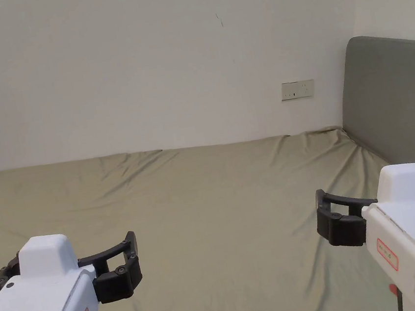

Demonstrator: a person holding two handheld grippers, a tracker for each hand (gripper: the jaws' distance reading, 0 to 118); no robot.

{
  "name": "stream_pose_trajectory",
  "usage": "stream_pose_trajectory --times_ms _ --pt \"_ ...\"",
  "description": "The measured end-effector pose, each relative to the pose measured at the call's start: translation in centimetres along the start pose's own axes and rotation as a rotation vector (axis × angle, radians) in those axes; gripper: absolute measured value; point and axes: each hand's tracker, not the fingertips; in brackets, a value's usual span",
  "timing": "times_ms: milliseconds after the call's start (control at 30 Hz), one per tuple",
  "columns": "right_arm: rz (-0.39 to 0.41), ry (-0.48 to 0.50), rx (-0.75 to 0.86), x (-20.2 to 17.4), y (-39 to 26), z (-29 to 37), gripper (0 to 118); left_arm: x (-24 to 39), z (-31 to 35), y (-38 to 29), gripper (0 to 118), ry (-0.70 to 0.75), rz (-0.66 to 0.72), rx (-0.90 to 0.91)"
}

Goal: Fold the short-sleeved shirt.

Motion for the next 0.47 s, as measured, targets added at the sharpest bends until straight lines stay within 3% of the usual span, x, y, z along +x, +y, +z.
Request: stream_pose_trajectory --times_ms 467 --pt "-0.014 0.004 -0.006 0.30 0.02 0.01 118 0.19 0.03 0.14 118 -0.002 -0.001 0.003"
